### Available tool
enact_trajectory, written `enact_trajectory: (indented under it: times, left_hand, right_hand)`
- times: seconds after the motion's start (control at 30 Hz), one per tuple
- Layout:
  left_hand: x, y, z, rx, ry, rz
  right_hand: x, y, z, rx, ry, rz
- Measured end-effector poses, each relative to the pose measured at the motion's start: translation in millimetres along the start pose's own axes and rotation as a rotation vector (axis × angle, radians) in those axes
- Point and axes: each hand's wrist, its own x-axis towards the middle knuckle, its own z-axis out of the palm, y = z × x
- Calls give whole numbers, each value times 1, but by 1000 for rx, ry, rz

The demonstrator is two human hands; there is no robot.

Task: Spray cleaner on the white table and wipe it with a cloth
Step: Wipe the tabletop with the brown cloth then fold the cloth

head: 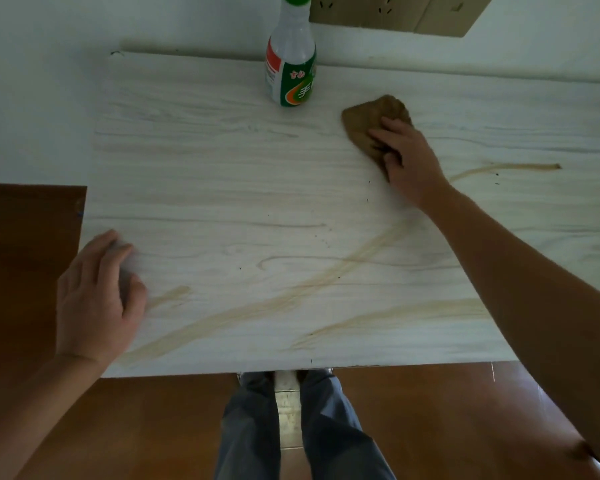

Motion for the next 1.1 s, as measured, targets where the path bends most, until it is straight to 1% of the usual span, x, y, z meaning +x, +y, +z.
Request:
enact_trajectory:
  times: [0.13,0.23,0.3,0.4,0.47,0.5,0.57,0.63,0.7,0.8,0.87,0.9,0.97,1.03,1.1]
  left_hand:
    - [0,3,-2,-5,-9,-26]
    - [1,2,-2,-10,-3,-26]
    - [1,2,-1,-24,4,-26]
    - [1,3,-2,-26,8,-28]
    - [1,3,-2,-13,-3,-29]
    - [0,3,-2,-9,-11,-32]
    - [0,2,-2,-10,-26,-46]
    - [0,1,-2,-13,-37,-51]
    - [0,1,-2,-16,-37,-51]
    - [-1,0,-2,-5,-30,-44]
    - [-1,-2,-1,-8,-24,-44]
    - [-1,-3,0,-15,-20,-45]
    - [-1,-4,0,-26,-11,-41]
    - [-1,-4,0,-32,-3,-33]
    - [0,-3,-1,-27,-1,-36]
  right_hand:
    - [-50,-13,19,76,78,55]
    - [-102,-50,37,121,66,36]
    - [-138,-80,49,119,-11,-54]
    - [-167,-102,55,61,-159,-294]
    - [-152,-92,50,1,-178,-410]
    - [-140,-85,48,-19,-162,-414]
    - [-108,-70,44,-56,-96,-339]
    - [-79,-60,37,-74,-46,-193]
    - [-60,-62,36,-28,4,-32]
    - [-58,-90,49,44,101,133]
    - [-75,-116,64,73,114,170]
    - [-87,-129,70,89,106,146]
    - [-116,-153,82,121,56,17]
    - [-145,-169,88,106,-87,-183]
    - [-164,-169,87,53,-219,-403]
